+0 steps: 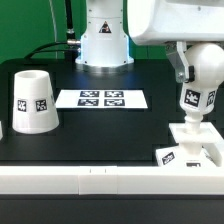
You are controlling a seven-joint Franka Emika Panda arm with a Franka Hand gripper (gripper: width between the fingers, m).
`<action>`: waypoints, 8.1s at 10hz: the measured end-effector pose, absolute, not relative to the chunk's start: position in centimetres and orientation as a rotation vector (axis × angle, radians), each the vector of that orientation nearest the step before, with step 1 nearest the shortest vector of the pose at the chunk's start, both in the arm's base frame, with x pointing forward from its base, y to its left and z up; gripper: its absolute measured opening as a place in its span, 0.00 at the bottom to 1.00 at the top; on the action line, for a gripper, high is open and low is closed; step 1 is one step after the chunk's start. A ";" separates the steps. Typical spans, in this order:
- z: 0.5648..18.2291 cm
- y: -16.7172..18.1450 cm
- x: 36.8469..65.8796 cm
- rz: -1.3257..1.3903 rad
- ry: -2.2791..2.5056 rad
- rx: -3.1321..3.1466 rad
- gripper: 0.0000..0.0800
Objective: Assemble lamp
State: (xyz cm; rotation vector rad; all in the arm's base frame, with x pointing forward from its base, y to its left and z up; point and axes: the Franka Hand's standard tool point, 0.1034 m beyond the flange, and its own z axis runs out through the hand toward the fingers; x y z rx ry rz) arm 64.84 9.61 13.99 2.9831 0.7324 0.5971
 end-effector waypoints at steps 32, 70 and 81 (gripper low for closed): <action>14.7 9.7 62.7 0.641 0.740 2.969 0.87; 12.3 9.0 61.3 -0.006 -1.485 2.903 0.82; 12.6 9.4 61.3 0.040 -0.269 3.229 0.87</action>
Offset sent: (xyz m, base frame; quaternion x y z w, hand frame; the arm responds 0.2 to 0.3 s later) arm -0.0020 -0.0019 -0.0034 -0.0053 0.0022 -0.0050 1.0000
